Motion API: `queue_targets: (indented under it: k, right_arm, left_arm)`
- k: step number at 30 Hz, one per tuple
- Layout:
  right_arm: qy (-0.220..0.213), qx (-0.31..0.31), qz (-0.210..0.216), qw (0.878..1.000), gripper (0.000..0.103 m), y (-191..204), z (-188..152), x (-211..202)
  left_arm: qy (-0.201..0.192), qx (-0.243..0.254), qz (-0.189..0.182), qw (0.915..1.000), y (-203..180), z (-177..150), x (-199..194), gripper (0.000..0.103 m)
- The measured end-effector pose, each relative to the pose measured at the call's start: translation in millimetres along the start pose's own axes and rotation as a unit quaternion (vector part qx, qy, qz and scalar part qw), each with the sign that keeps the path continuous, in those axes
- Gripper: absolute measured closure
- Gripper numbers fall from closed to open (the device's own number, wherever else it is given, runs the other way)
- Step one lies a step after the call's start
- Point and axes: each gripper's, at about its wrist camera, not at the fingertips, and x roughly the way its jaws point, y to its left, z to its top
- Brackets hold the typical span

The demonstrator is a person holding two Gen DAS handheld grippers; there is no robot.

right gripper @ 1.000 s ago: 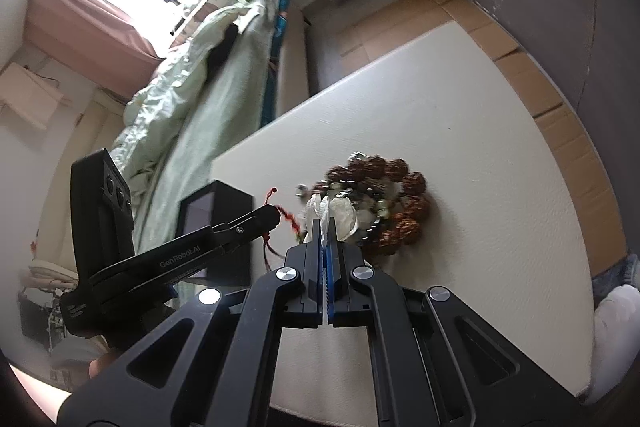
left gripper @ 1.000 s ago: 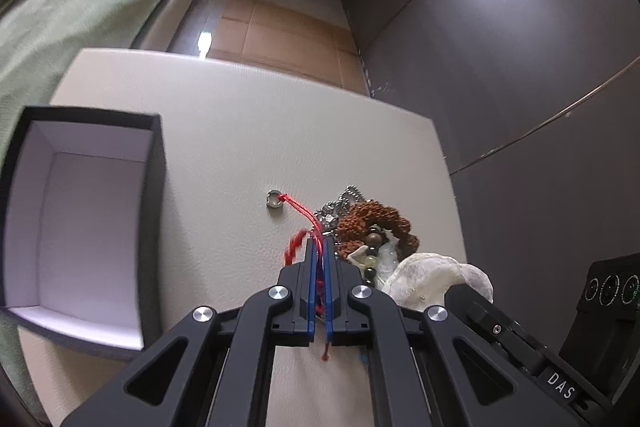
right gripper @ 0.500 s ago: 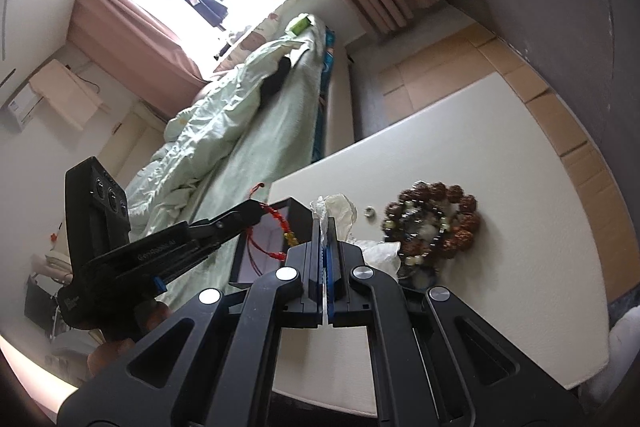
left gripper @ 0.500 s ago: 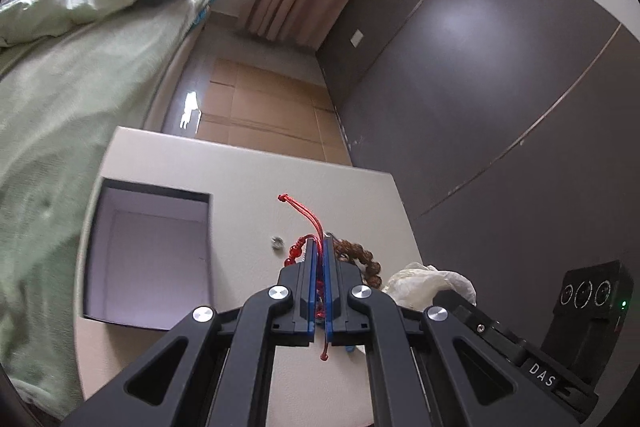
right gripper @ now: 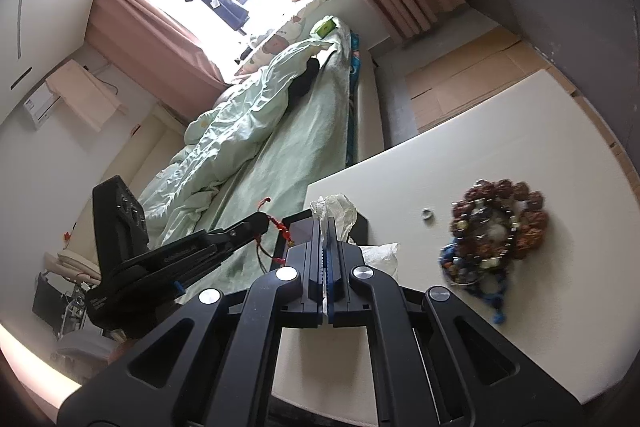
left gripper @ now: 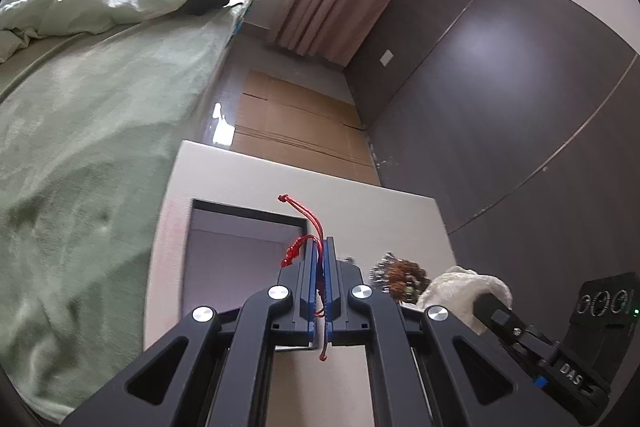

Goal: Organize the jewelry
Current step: 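Carry both items into the black box and open both grippers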

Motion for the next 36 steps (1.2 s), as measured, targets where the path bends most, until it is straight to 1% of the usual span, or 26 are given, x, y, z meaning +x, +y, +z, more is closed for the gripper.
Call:
queue_targets:
  k: [2,3,4,5,6,7,10,12,13,17,18,21,23,24,27,28,29,30,31,32,36]
  right_arm:
    - [0.002,-0.001,0.004,1.0,0.1,5,-2,6]
    - [0.003,-0.003,0.006,1.0,0.1,8,-3,10]
    - [0.005,-0.004,0.009,1.0,0.1,11,-4,15]
    - [0.007,-0.004,0.011,1.0,0.1,13,-4,18]
    - [0.009,-0.005,0.014,1.0,0.1,15,-5,22]
    - [0.009,-0.006,0.016,1.0,0.1,17,-5,25]
    - [0.017,-0.007,0.025,1.0,0.1,20,-7,41]
    - [0.017,-0.01,0.034,0.999,0.1,22,-8,48]
    - [0.018,-0.014,0.036,0.999,0.1,25,-8,52]
    - [0.017,-0.02,0.048,0.999,0.1,32,-12,61]
    - [0.018,-0.02,0.046,0.999,0.1,32,-13,64]
    - [0.022,-0.013,0.051,0.998,0.1,33,-15,69]
    - [0.021,-0.014,0.047,0.999,0.1,33,-16,72]
    - [0.021,-0.012,0.045,0.999,0.1,32,-16,72]
    - [0.02,-0.008,0.044,0.999,0.1,30,-17,71]
    - [0.018,-0.01,0.042,0.999,0.1,29,-16,70]
    - [0.017,-0.011,0.041,0.999,0.1,29,-16,69]
    - [0.018,-0.011,0.039,0.999,0.1,30,-16,69]
    - [0.018,-0.011,0.038,0.999,0.1,28,-17,68]
    - [0.018,-0.012,0.035,0.999,0.1,28,-17,68]
    - [0.019,-0.007,0.033,0.999,0.1,25,-19,66]
  left_arm:
    - [0.006,-0.005,0.013,0.9999,9,0,3,0.102]
    - [0.01,-0.007,0.025,0.9996,12,0,6,0.1]
    - [0.014,-0.012,0.032,0.9993,15,1,7,0.087]
    - [0.013,-0.017,0.031,0.9993,18,1,6,0.078]
    - [0.005,-0.025,0.027,0.9993,22,1,3,0.059]
    - [-0.005,-0.031,0.026,0.9992,25,1,-1,0.047]
    - [-0.017,-0.032,0.028,0.9989,31,3,-9,0.045]
    - [-0.016,-0.043,0.011,0.9989,35,3,-12,0.045]
    - [-0.014,-0.049,0.01,0.9987,38,3,-13,0.045]
    - [-0.013,-0.046,0.003,0.9989,40,3,-13,0.045]
    - [-0.011,-0.045,-0.001,0.9989,40,2,-13,0.045]
    - [0.0,-0.048,-0.032,0.9984,38,1,-11,0.045]
    - [0.014,-0.048,-0.052,0.9974,36,-2,-8,0.035]
    - [0.019,-0.045,-0.054,0.9973,34,-3,-6,0.031]
    - [0.019,-0.027,-0.014,0.9994,29,-5,-3,0.031]
    - [0.02,-0.027,-0.004,0.9994,30,-6,-2,0.031]
    - [0.021,-0.031,-0.003,0.9993,31,-6,-1,0.03]
    - [0.024,-0.036,-0.003,0.9991,33,-6,-1,0.024]
    - [0.026,-0.043,-0.001,0.9987,35,-6,0,0.014]
    - [0.027,-0.048,0.002,0.9985,37,-6,0,0.01]
    - [0.033,-0.064,0.021,0.9971,46,-7,2,0.009]
